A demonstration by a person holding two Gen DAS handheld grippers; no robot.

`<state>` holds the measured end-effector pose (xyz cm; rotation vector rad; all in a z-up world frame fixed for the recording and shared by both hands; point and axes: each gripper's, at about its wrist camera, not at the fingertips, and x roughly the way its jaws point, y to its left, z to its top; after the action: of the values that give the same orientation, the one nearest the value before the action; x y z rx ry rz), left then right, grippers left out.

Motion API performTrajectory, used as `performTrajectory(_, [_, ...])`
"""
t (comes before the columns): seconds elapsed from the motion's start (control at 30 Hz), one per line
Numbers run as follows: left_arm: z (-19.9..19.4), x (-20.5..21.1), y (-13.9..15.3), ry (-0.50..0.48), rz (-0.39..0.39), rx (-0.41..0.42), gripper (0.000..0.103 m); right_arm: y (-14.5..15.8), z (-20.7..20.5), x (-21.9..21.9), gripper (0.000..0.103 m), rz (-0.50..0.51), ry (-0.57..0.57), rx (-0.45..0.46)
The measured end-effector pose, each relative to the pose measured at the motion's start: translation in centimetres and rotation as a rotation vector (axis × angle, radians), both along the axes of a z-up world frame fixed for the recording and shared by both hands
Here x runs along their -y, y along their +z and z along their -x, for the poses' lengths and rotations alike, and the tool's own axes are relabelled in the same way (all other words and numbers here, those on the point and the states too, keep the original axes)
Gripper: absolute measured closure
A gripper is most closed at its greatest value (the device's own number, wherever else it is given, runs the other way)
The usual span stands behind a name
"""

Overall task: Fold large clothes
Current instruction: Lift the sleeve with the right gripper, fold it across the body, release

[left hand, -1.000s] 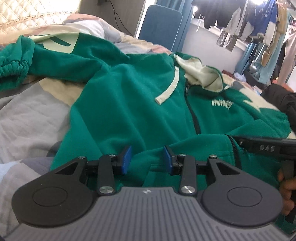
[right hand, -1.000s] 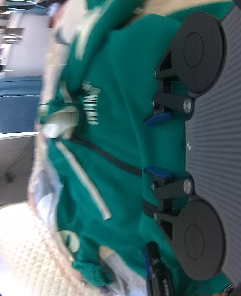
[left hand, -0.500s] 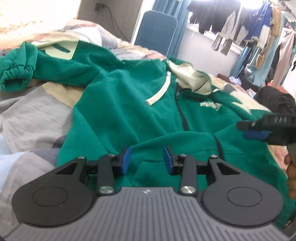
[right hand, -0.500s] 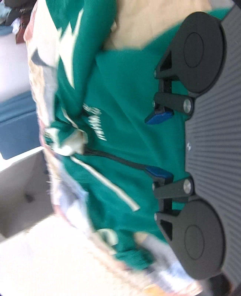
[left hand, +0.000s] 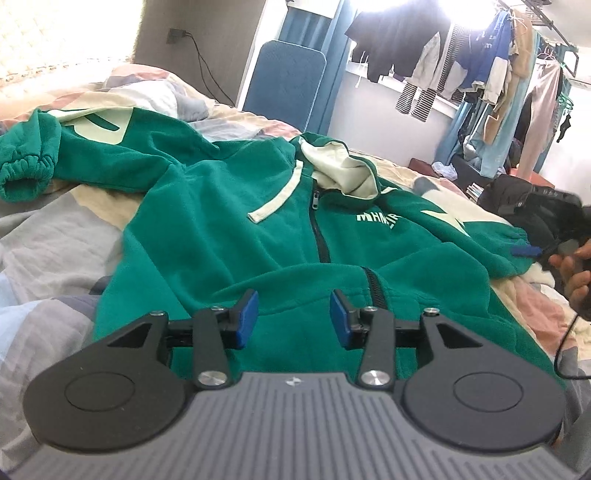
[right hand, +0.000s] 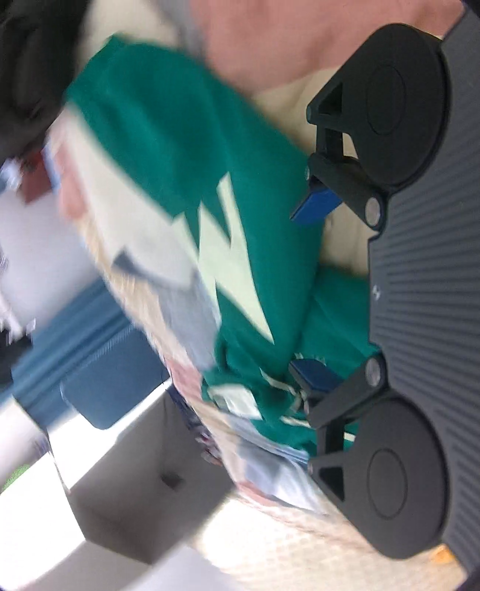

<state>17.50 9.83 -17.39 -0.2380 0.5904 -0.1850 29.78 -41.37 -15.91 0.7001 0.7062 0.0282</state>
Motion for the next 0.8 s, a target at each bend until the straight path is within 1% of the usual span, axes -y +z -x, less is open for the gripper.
performTrajectory(0.1, [0.0, 0.1, -0.1, -0.001, 0.004, -0.004, 0.052, -2.7, -0.4, 2.2, 0.02, -0.086, -0.062, -0.053])
performTrajectory(0.17, [-0.1, 0.1, -0.2, 0.001, 0.004, -0.008, 0.051, -4.6, -0.8, 3.1, 0.02, -0.148, -0.08, -0.073])
performTrajectory(0.23, [-0.2, 0.0, -0.3, 0.006, 0.006, -0.013, 0.051, -5.9, -1.1, 3.6, 0.018, -0.181, -0.09, -0.069])
performTrajectory(0.3, [-0.4, -0.1, -0.5, 0.017, 0.009, -0.017, 0.051, -7.0, -1.6, 4.0, 0.018, -0.191, -0.106, -0.071])
performTrajectory(0.37, [-0.7, -0.2, -0.6, 0.025, 0.019, -0.021, 0.051, -8.1, -2.4, 4.9, 0.02, -0.223, -0.122, -0.055])
performTrajectory(0.5, [-1.2, -0.5, -1.0, 0.044, 0.045, -0.031, 0.051, -9.7, -3.6, 7.1, 0.019, -0.315, -0.158, 0.041])
performTrajectory(0.57, [-1.6, -0.6, -1.3, 0.054, 0.049, -0.036, 0.051, -9.8, -4.0, 7.6, 0.019, -0.334, -0.177, 0.103])
performTrajectory(0.67, [-2.1, -0.6, -1.6, 0.07, 0.049, -0.043, 0.051, -9.2, -4.7, 8.0, 0.019, -0.304, -0.187, 0.195])
performTrajectory(0.73, [-2.3, -0.7, -1.8, 0.078, 0.054, -0.043, 0.051, -8.4, -4.7, 8.3, 0.022, -0.263, -0.21, 0.266])
performTrajectory(0.8, [-2.5, -0.8, -1.9, 0.088, 0.06, -0.042, 0.051, -7.8, -5.1, 9.0, 0.023, -0.224, -0.238, 0.317])
